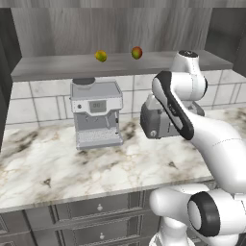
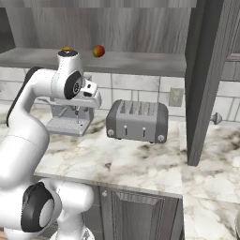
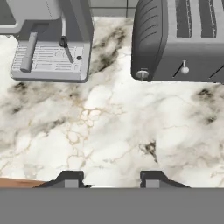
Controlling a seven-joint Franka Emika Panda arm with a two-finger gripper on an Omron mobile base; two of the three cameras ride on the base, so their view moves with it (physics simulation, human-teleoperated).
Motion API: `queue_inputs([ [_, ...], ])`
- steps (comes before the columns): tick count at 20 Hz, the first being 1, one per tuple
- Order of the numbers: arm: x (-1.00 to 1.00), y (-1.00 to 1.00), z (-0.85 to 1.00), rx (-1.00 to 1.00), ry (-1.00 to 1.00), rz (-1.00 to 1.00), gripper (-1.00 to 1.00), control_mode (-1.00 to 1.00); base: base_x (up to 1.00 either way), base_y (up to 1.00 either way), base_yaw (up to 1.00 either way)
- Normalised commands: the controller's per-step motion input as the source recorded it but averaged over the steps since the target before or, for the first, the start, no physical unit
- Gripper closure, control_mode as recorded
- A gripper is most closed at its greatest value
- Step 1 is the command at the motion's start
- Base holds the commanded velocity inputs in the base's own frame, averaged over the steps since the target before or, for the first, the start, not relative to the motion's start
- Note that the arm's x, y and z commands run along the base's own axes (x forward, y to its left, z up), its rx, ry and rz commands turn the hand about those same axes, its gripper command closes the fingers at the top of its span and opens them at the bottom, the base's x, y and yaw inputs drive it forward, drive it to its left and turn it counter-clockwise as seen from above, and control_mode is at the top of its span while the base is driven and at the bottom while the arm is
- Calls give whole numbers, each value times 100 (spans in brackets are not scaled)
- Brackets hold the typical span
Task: Pick the mangos from the cabinet and place them in one bowl. Pick the peach from the sink and place it in the other bowl.
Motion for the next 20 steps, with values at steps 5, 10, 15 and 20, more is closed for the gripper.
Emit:
queue_inputs([
  [5,0,0,11,0,-5,0,-100,-100,0,0,0],
  [10,0,0,37,0,-11,-2,-100,-100,0,0,0],
  [15,-5,0,46,0,-15,0,-100,-100,0,0,0],
  [20,-1,0,42,0,-17,0,-100,-100,0,0,0],
])
